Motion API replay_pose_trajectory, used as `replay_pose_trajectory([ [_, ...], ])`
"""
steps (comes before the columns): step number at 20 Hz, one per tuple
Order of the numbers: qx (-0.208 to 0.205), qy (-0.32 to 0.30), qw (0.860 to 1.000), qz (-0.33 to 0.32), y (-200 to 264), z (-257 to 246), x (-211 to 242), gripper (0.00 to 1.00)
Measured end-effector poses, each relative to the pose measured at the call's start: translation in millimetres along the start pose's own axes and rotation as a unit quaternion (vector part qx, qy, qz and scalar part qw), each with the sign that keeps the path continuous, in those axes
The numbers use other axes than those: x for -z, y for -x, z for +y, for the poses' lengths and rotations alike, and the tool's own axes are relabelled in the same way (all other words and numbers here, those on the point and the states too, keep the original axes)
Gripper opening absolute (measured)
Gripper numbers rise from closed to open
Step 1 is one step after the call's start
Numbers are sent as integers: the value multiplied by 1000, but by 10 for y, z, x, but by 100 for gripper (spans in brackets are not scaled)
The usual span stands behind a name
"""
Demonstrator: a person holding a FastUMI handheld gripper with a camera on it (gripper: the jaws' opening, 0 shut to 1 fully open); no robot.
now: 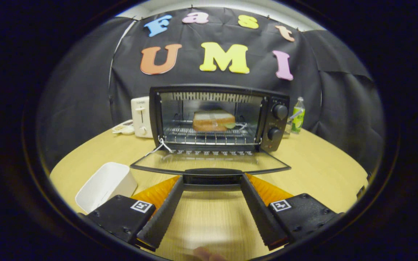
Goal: Open the toaster oven, put the food inside, and close the toaster oven door.
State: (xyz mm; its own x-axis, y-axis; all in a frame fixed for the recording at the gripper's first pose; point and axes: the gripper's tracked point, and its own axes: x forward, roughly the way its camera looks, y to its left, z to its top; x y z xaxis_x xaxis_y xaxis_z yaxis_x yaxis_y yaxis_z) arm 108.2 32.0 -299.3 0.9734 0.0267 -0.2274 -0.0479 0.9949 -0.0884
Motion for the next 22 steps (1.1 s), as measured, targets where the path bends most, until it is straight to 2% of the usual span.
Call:
replay_pose_trajectory([
  [5, 1, -8, 999, -33, 34, -3, -175, 100],
  [9, 8, 12, 996, -85, 87, -34, -718, 100],
  [11, 6, 8, 993, -116, 228, -23, -1208, 100],
  [13, -21, -1, 992, -123, 434, 87, -1606, 100],
  [15, -25, -8, 990, -139, 580, 80, -2064, 100],
  [19, -9, 0, 985, -172, 1141, -4, -2520, 100],
  [22, -13, 0, 984, -176, 1517, 19, -2711, 100],
])
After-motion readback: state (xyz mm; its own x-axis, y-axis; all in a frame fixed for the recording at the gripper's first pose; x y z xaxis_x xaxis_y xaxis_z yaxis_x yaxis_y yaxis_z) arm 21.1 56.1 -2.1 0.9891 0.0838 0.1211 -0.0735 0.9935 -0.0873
